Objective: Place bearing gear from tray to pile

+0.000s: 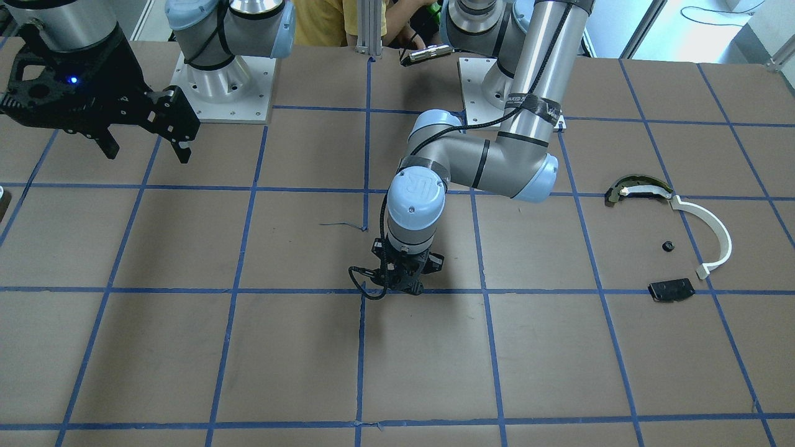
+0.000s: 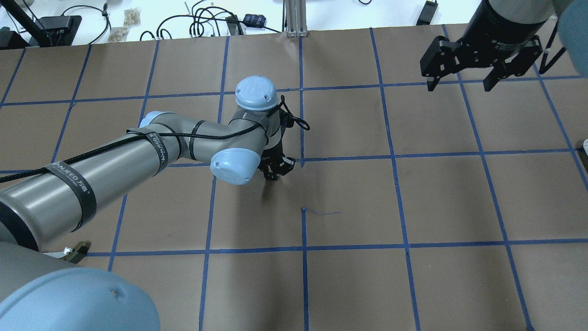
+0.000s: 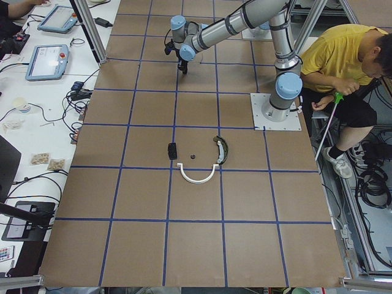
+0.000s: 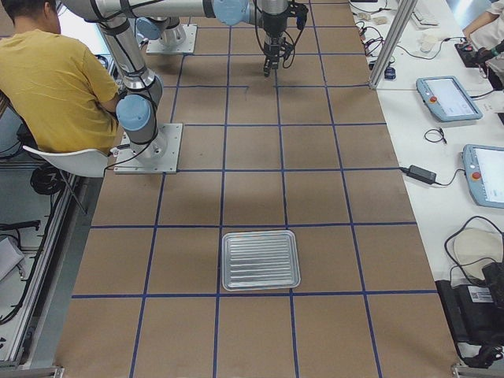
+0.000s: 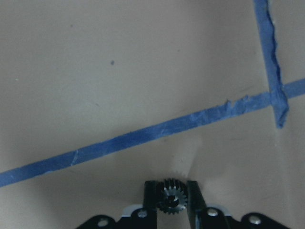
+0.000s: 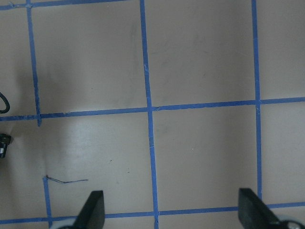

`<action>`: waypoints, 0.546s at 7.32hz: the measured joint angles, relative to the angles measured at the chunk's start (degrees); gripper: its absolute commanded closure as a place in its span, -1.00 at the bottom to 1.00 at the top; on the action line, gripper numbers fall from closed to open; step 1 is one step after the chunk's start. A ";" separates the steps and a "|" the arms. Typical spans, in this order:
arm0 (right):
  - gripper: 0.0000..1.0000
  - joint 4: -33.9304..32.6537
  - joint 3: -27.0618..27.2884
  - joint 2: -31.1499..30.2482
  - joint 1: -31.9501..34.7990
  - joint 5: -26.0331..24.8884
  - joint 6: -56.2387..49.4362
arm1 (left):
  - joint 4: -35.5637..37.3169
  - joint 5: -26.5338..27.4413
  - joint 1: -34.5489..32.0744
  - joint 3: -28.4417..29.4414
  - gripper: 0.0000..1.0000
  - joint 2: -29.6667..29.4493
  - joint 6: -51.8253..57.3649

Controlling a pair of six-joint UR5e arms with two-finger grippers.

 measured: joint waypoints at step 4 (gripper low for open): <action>-1.00 3.56 -7.88 5.62 0.96 0.90 -2.34 | -14.06 0.22 15.80 10.43 1.00 3.69 4.40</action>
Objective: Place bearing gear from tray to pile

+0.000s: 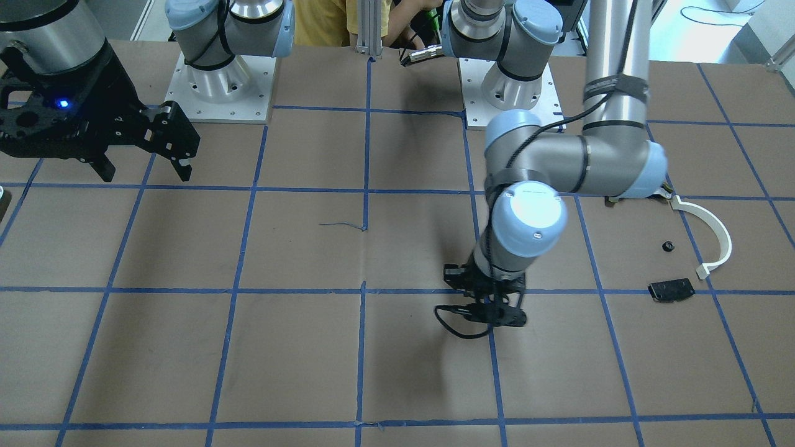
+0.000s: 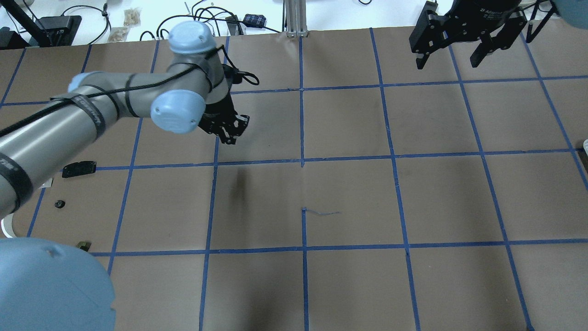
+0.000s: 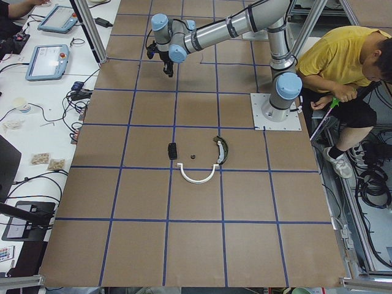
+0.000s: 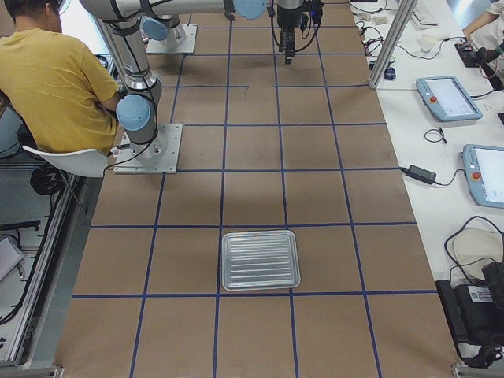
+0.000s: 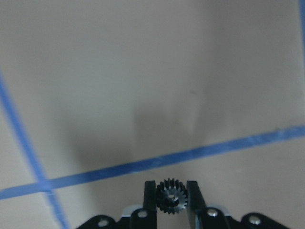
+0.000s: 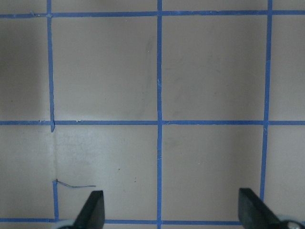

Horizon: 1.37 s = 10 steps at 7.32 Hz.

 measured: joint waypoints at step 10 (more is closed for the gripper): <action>-1.00 1.12 5.20 -2.35 0.20 0.09 -0.34 | 4.35 6.55 37.89 -9.24 1.00 0.14 37.63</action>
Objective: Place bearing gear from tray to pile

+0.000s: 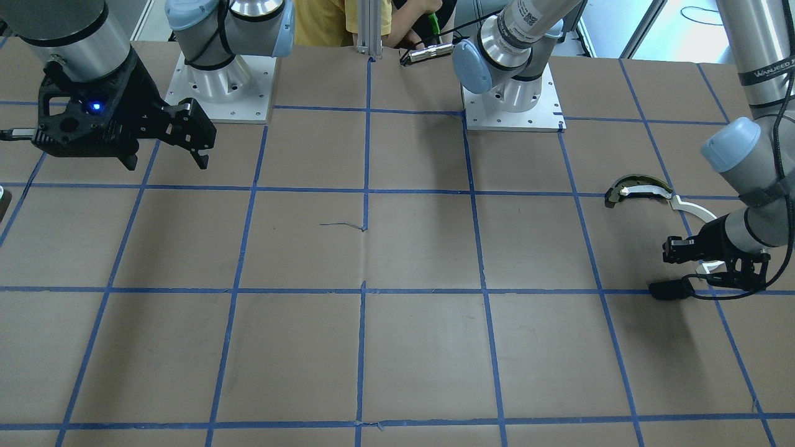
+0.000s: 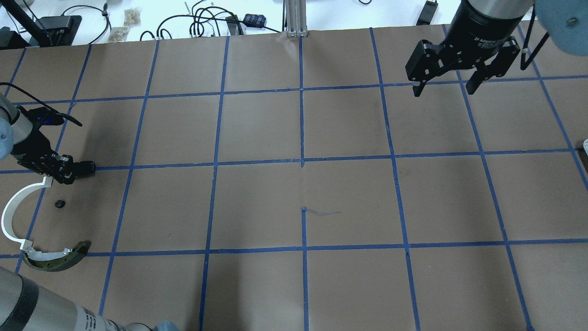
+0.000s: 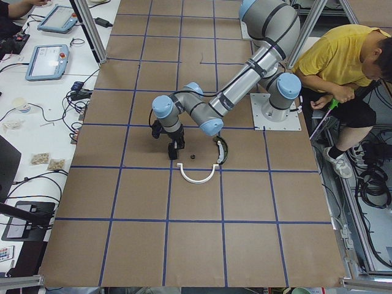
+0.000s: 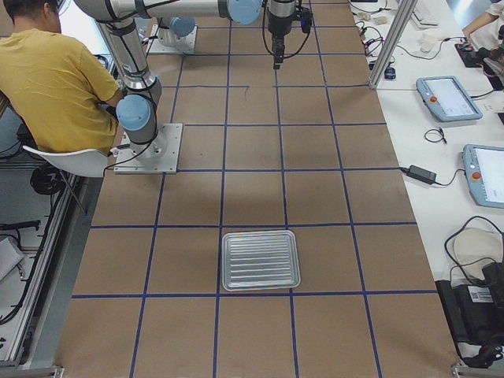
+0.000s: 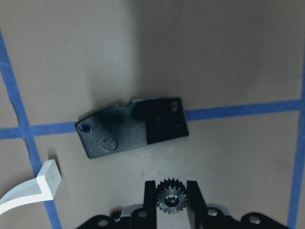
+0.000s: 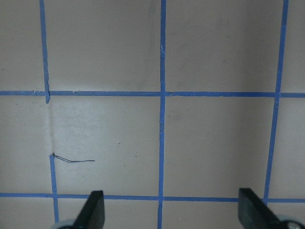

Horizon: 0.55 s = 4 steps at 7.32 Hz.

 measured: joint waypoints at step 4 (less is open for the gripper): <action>-1.00 -0.19 0.02 -0.03 0.00 0.04 0.07 | -0.18 1.48 2.80 -1.34 1.00 -0.18 0.80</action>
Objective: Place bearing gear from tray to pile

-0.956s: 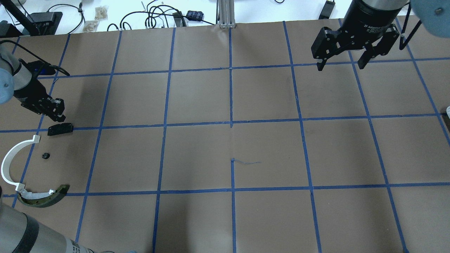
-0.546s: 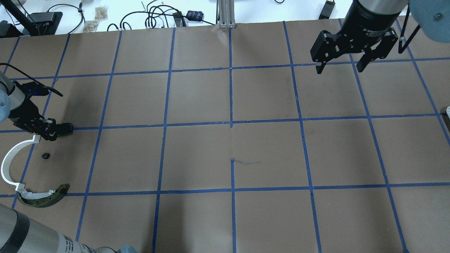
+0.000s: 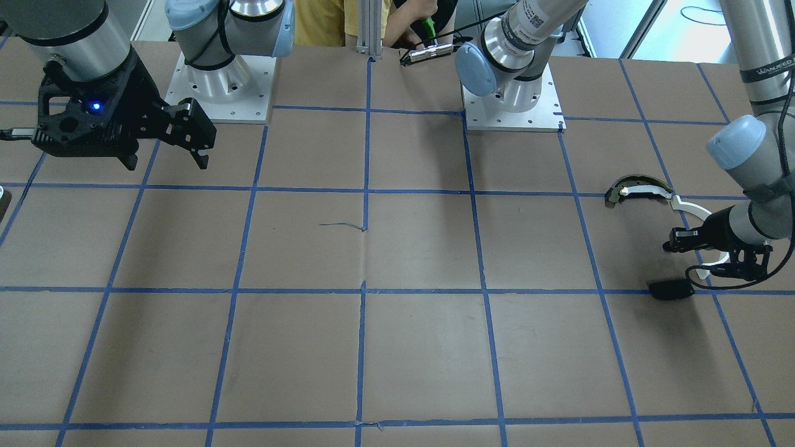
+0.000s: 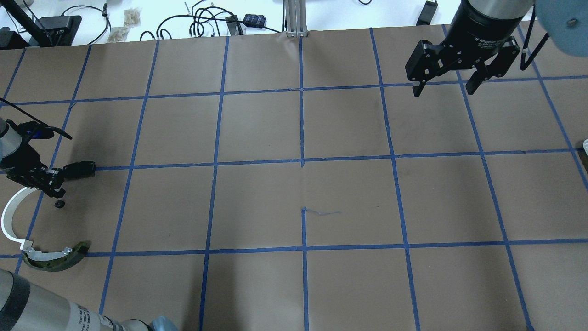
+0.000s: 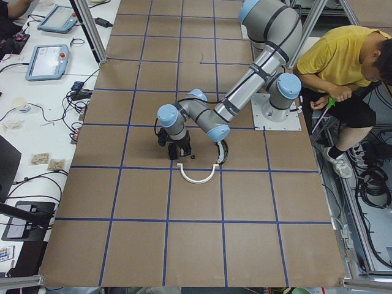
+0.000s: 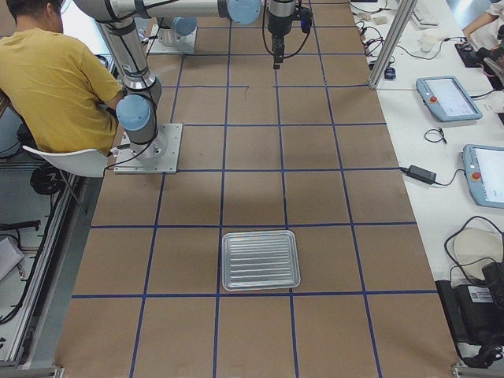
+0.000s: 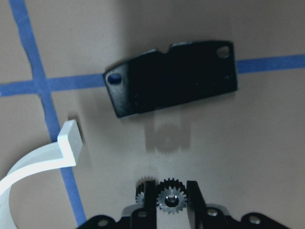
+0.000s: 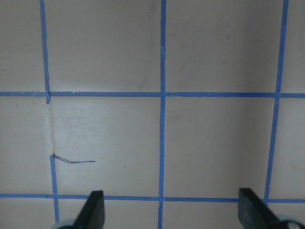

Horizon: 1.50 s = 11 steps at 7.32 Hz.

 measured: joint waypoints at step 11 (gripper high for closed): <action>-1.00 -0.69 0.10 -0.40 -0.09 -0.77 0.00 | -2.68 -0.50 -0.60 -0.10 -1.00 0.49 -0.83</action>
